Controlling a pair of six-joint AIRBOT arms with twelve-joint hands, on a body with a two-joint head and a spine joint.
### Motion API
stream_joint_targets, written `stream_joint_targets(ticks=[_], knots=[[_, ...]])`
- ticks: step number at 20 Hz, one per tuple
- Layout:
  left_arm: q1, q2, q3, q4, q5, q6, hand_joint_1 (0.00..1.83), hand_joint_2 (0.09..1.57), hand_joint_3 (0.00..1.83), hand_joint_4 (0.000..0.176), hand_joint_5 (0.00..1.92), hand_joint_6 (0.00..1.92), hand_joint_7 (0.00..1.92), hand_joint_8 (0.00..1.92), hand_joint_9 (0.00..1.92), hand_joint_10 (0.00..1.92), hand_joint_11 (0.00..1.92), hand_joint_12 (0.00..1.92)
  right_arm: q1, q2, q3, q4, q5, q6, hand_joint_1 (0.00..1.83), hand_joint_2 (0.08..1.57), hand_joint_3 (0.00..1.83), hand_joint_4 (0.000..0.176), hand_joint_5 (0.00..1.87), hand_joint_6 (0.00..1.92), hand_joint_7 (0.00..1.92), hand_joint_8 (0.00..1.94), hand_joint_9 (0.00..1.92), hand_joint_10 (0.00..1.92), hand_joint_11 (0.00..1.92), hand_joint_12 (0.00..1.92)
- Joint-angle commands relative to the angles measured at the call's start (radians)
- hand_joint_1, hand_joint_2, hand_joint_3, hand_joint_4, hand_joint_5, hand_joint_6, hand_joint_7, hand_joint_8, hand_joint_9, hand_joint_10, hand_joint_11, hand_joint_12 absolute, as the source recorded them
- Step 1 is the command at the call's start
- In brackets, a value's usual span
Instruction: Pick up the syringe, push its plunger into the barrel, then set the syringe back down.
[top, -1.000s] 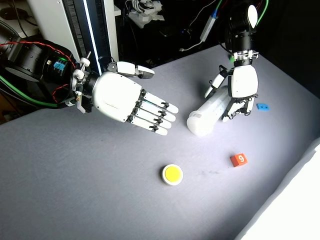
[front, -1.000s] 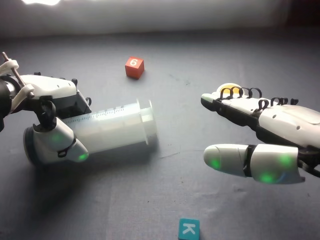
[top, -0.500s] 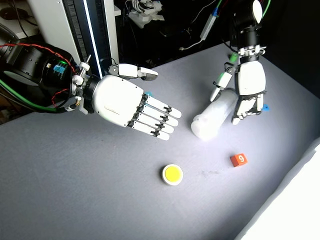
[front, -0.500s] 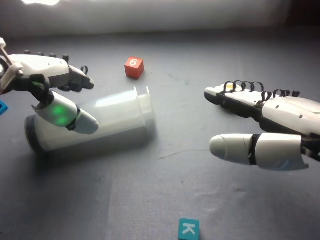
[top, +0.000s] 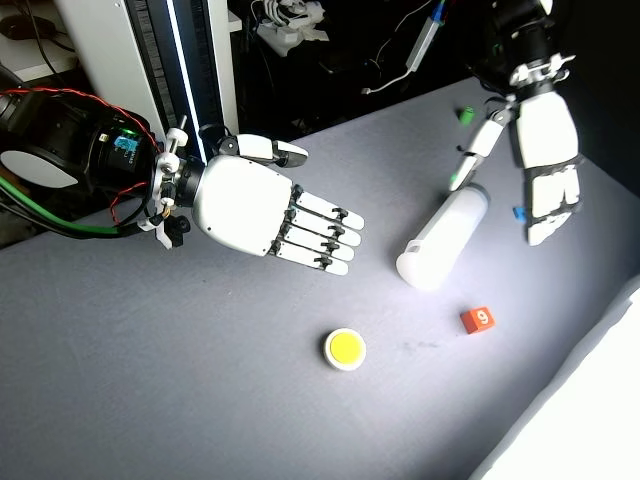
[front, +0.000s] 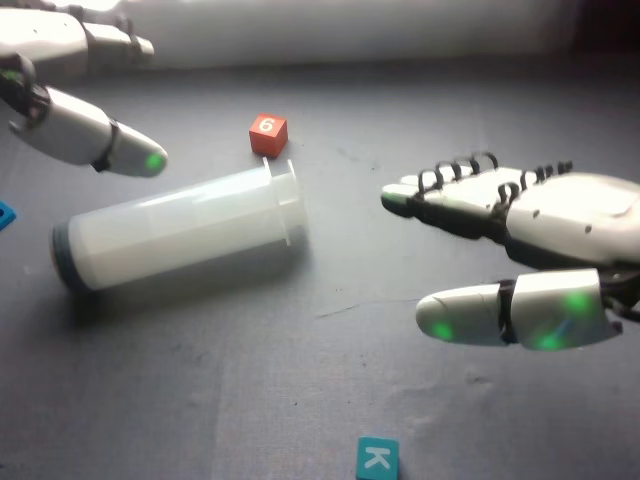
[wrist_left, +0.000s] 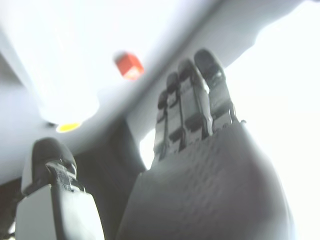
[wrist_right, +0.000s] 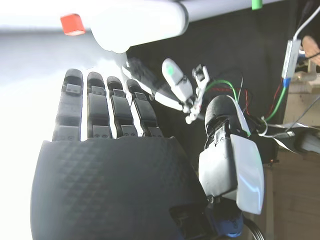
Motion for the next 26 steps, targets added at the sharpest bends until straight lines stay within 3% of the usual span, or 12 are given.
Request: stream_joint_targets(ticks=[1, 7, 10, 11, 12, 13, 16, 17, 18, 19, 21, 26], knots=[[-0.015, 0.009, 0.007, 0.027, -0.08, 0.001, 0.45, 0.98, 0.0, 0.0, 0.15, 0.0, 0.24, 0.0, 0.25, 0.0, 0.0, 0.65, 0.019, 0.009, -0.002, -0.056, 0.115, 0.039, 0.0, 1.13, 0.0, 0.0, 0.0, 0.0, 0.0, 0.0, 0.0, 0.0, 0.0, 0.0], [-0.05, 0.063, 0.088, 0.153, -0.476, 0.001, 0.3, 0.93, 0.0, 0.0, 0.04, 0.0, 0.06, 0.0, 0.05, 0.0, 0.0, 0.2, 0.032, 0.055, 0.0, -0.3, 0.249, 0.15, 0.0, 1.13, 0.0, 0.0, 0.01, 0.0, 0.01, 0.0, 0.0, 0.0, 0.0, 0.0], [-0.061, 0.083, 0.131, 0.165, -0.698, 0.033, 0.1, 1.05, 0.0, 0.0, 0.43, 0.06, 0.53, 0.05, 0.48, 0.05, 0.15, 0.69, 0.015, 0.057, 0.003, -0.314, 0.396, 0.159, 0.0, 1.16, 0.0, 0.0, 0.15, 0.01, 0.17, 0.02, 0.13, 0.02, 0.05, 0.04], [-0.066, 0.091, 0.137, 0.165, -0.757, 0.042, 0.02, 1.15, 0.01, 0.0, 0.46, 0.88, 0.61, 1.25, 0.52, 1.39, 0.32, 1.66, 0.016, 0.057, 0.003, -0.302, 0.412, 0.175, 0.0, 1.21, 0.0, 0.0, 0.5, 0.25, 0.58, 0.31, 0.46, 0.49, 0.15, 1.04], [-0.07, 0.099, 0.138, 0.165, -0.797, 0.044, 0.09, 1.15, 0.0, 0.0, 0.38, 1.38, 0.55, 1.67, 0.51, 1.76, 0.49, 1.85, 0.022, 0.057, 0.003, -0.289, 0.423, 0.203, 0.0, 1.2, 0.0, 0.0, 0.54, 0.39, 0.62, 0.48, 0.44, 0.83, 0.11, 1.42], [-0.072, 0.114, 0.138, 0.167, -0.866, 0.048, 0.06, 1.15, 0.0, 0.0, 0.81, 1.79, 0.92, 1.87, 0.86, 1.89, 0.96, 1.91, 0.043, 0.057, 0.003, -0.267, 0.423, 0.273, 0.07, 1.19, 0.0, 0.0, 0.52, 1.34, 0.55, 1.53, 0.47, 1.7, 0.35, 1.82], [-0.06, 0.155, 0.126, 0.167, -0.979, 0.048, 0.14, 1.15, 0.0, 0.0, 1.59, 1.92, 1.61, 1.92, 1.65, 1.92, 1.71, 1.92, 0.099, 0.059, 0.003, -0.24, 0.413, 0.313, 0.09, 1.17, 0.0, 0.0, 0.73, 1.92, 0.86, 1.94, 0.84, 1.92, 0.85, 1.92], [-0.059, 0.168, 0.121, 0.166, -1.007, 0.048, 0.09, 1.2, 0.0, 0.051, 1.59, 1.92, 1.68, 1.92, 1.73, 1.92, 1.78, 1.92, 0.111, 0.062, 0.005, -0.242, 0.428, 0.334, 0.11, 1.18, 0.0, 0.0, 0.79, 1.92, 0.88, 1.94, 0.97, 1.92, 1.11, 1.92], [-0.058, 0.174, 0.12, 0.166, -1.02, 0.048, 0.09, 1.2, 0.0, 0.051, 1.59, 1.92, 1.68, 1.92, 1.73, 1.92, 1.78, 1.92, 0.117, 0.063, 0.014, -0.273, 0.449, 0.352, 0.11, 1.18, 0.0, 0.0, 0.79, 1.92, 0.88, 1.94, 0.97, 1.92, 1.11, 1.92], [-0.057, 0.187, 0.114, 0.166, -1.053, 0.048, 0.46, 1.41, 0.03, 0.168, 1.56, 1.92, 1.75, 1.92, 1.83, 1.92, 1.88, 1.92, 0.127, 0.063, 0.033, -0.36, 0.476, 0.354, 0.23, 1.32, 0.02, 0.0, 1.1, 1.92, 1.17, 1.94, 1.28, 1.92, 1.44, 1.92], [-0.058, 0.218, 0.091, 0.164, -1.111, 0.048, 0.93, 1.48, 0.0, 0.176, 1.52, 1.92, 1.7, 1.92, 1.79, 1.92, 1.86, 1.92, 0.127, 0.065, 0.048, -0.481, 0.479, 0.354, 0.6, 1.46, 0.01, 0.0, 1.21, 1.92, 1.31, 1.94, 1.42, 1.92, 1.57, 1.92], [-0.053, 0.234, 0.097, 0.158, -1.253, 0.05, 0.89, 1.48, 0.0, 0.176, 1.48, 1.92, 1.59, 1.92, 1.61, 1.92, 1.67, 1.92, 0.131, 0.066, 0.058, -0.582, 0.493, 0.332, 0.75, 1.42, 0.0, 0.0, 1.2, 1.92, 1.3, 1.94, 1.4, 1.92, 1.56, 1.92]])
